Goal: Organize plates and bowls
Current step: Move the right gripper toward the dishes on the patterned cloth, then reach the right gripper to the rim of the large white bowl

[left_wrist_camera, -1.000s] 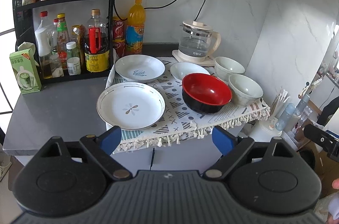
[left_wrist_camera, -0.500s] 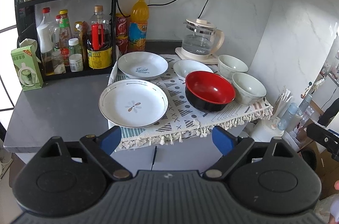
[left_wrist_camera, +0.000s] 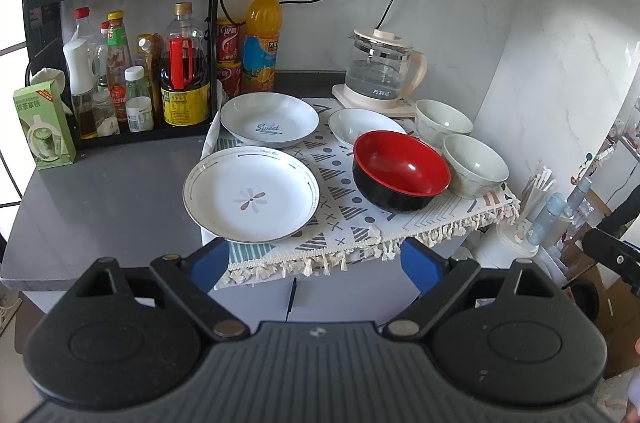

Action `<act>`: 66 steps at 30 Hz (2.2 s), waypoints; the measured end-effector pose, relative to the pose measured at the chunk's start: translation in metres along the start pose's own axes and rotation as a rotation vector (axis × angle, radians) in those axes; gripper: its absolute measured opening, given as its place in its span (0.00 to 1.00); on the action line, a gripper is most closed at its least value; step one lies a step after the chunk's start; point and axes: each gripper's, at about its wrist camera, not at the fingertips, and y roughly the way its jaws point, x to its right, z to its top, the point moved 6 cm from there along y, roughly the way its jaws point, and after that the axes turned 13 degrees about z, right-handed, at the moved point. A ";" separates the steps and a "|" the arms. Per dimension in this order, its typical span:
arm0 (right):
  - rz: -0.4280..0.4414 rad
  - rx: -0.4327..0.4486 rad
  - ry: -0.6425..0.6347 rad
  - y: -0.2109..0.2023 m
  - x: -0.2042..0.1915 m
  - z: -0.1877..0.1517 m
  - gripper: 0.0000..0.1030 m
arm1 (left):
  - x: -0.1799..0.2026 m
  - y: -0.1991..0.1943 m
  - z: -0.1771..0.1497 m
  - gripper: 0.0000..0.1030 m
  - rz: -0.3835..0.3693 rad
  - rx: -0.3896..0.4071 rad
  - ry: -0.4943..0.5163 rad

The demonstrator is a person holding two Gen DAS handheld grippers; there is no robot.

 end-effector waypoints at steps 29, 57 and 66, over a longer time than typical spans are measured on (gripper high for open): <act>-0.006 -0.069 0.009 0.082 0.047 0.029 1.00 | 0.038 0.080 0.041 0.88 0.011 -0.072 0.006; -0.140 -0.157 0.155 0.190 0.140 0.061 0.88 | 0.139 0.210 0.124 0.86 -0.084 -0.135 0.126; -0.210 -0.164 0.222 0.207 0.163 0.068 0.83 | 0.178 0.241 0.147 0.86 -0.171 -0.146 0.215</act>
